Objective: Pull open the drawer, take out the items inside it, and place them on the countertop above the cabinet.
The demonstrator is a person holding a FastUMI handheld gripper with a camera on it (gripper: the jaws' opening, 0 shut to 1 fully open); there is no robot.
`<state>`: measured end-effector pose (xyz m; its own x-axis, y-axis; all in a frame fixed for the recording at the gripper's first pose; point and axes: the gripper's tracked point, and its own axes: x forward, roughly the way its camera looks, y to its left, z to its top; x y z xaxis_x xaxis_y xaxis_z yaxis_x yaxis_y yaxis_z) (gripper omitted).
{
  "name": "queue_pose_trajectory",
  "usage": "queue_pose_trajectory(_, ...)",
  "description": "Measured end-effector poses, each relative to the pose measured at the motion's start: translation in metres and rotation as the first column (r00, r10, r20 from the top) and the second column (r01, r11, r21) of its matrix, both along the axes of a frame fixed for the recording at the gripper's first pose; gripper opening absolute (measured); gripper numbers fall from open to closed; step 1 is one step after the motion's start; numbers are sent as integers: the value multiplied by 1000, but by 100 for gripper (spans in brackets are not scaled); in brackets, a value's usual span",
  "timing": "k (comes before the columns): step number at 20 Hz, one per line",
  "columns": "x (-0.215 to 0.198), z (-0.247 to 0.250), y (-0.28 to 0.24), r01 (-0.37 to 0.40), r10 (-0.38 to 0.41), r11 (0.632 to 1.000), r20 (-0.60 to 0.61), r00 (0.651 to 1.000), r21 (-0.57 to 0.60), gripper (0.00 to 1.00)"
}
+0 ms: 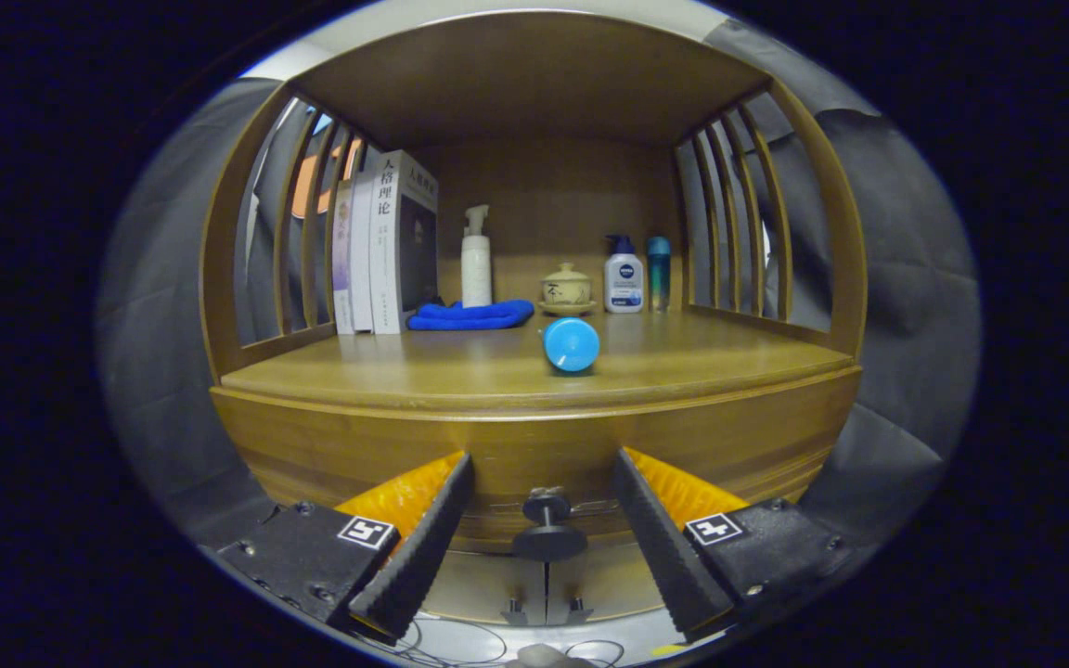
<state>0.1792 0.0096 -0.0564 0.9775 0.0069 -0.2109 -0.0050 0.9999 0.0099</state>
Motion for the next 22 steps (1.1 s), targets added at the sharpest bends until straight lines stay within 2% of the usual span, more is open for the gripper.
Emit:
queue_pose_trajectory(3, -25, 14, -7, -20, 20, 1000, 46, 999, -5, 99)
queue_pose_trajectory(6, -73, 31, -16, -15, 16, 1000, 69, 997, -19, 99)
queue_pose_trajectory(9, -121, 46, -17, -53, 54, 999, 102, 993, -13, 99)
queue_pose_trajectory(12, -151, 59, -29, -69, 72, 997, 138, 988, -30, 99)
queue_pose_trajectory(16, -160, 64, -49, -52, 48, 998, 128, 991, 22, 99)
queue_pose_trajectory(19, -160, 71, -63, -24, 22, 1000, 147, 989, 11, 99)
queue_pose_trajectory(22, -162, 75, -60, -39, 35, 999, 140, 989, 29, 99)
